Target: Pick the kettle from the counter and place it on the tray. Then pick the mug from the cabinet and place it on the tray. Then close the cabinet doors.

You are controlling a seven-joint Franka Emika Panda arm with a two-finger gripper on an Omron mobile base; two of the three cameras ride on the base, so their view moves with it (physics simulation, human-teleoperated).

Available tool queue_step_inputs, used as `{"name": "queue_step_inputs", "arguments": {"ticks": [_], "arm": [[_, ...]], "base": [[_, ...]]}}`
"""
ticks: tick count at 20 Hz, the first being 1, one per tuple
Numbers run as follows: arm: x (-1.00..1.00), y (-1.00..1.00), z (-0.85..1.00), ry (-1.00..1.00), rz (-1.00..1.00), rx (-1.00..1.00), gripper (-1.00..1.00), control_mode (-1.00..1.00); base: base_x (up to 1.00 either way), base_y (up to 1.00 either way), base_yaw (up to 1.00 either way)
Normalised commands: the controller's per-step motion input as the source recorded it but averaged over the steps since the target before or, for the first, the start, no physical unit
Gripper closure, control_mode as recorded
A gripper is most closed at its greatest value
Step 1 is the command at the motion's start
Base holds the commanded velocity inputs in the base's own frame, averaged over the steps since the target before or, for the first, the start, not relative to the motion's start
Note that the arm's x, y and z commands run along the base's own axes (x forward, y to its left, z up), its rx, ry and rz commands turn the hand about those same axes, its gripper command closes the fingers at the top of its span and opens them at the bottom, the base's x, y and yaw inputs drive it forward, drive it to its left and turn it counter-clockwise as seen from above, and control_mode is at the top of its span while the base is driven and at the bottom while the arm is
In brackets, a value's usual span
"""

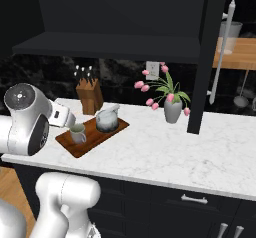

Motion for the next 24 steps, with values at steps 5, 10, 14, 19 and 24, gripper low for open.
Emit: {"name": "queue_step_inputs", "arguments": {"ticks": [5,10,14,19,24], "arm": [[-0.27,0.04,0.08,0.01,0.0,0.01,-1.0,-1.0],[-0.21,0.01,0.13,0.0,0.0,0.0,-1.0,-1.0],[-0.21,0.0,0.1,0.0,0.0,0.0,-1.0,-1.0],[-0.16,-0.27,0.05,-0.09,-0.18,0.0,-1.0,-1.0],[-0.16,-0.53,0.17,-0.42,-0.27,0.08,-1.0,-1.0]], "base": [[0.0,0.0,0.0],[0.0,0.0,0.0],[0.0,0.0,0.0],[0.0,0.0,0.0],[0.0,0.0,0.0]]}}
